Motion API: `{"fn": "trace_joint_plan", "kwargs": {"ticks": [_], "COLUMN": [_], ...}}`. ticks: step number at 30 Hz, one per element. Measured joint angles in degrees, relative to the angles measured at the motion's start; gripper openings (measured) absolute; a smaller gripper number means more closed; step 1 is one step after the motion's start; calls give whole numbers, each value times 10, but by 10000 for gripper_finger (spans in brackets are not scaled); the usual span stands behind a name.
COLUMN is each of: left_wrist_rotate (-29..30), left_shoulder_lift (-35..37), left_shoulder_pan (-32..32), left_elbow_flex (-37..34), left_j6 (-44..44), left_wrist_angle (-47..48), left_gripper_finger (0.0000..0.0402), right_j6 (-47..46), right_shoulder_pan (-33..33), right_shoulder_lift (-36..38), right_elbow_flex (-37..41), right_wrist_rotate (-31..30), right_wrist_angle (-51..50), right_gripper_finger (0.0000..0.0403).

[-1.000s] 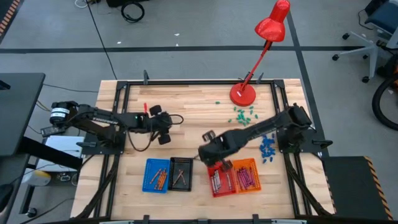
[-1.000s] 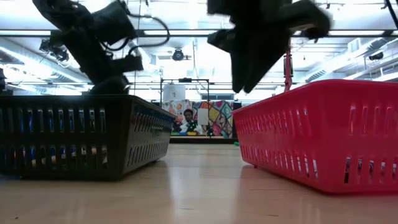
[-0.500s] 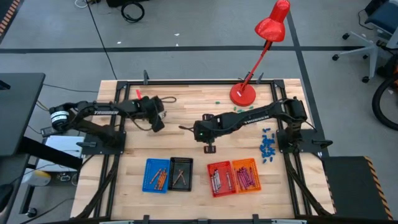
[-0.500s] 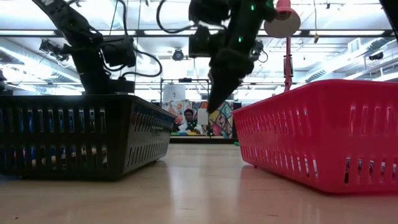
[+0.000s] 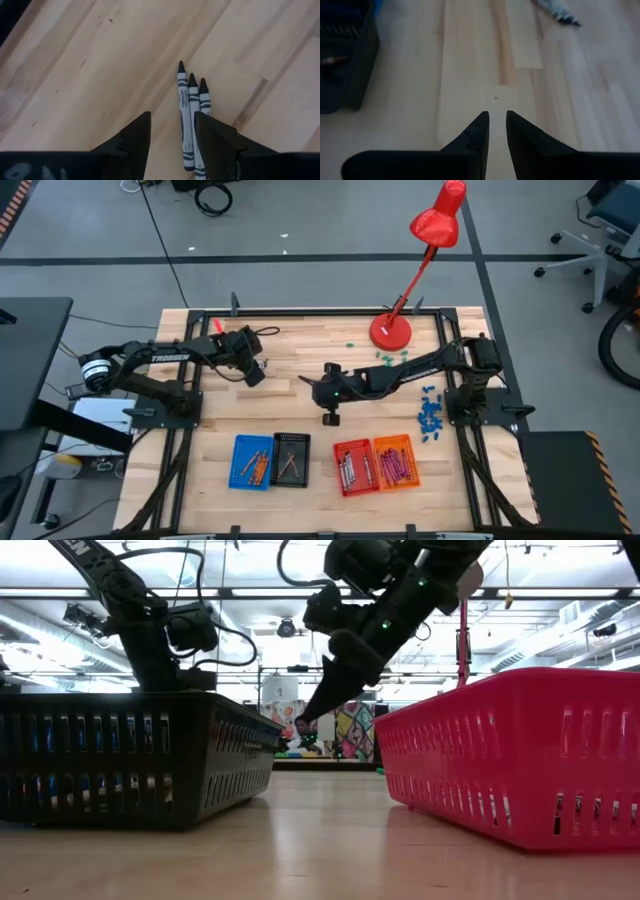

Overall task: Sort crayons
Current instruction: Put the black crayon into the red basket

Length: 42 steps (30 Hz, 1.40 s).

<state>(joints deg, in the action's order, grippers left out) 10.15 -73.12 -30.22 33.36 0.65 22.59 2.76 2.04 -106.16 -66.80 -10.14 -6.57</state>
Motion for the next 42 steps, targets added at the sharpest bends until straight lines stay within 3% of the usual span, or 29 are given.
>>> {"fn": "trace_joint_plan", "kwargs": {"ticks": [8, 21, 34, 42], "left_wrist_rotate": [0, -1, 0, -76], "left_shoulder_lift": [-3, -74, -76, -87], "left_shoulder_pan": [0, -18, -29, -84], "left_elbow_flex": [0, 1, -1, 2], "left_j6": [-12, -29, -33, -29], "left_wrist_angle": [-10, -46, -32, -24], "left_gripper_finger": [162, 162, 161, 119], "right_j6": [4, 12, 15, 15], "right_shoulder_pan": [2, 15, 15, 16], "right_shoulder_lift": [11, 11, 10, 10], "right_elbow_flex": [31, 31, 31, 31], "right_wrist_rotate": [-8, -7, -7, -7], "right_wrist_angle": [32, 45, 56, 57], "right_gripper_finger": [71, 71, 71, 71]}}
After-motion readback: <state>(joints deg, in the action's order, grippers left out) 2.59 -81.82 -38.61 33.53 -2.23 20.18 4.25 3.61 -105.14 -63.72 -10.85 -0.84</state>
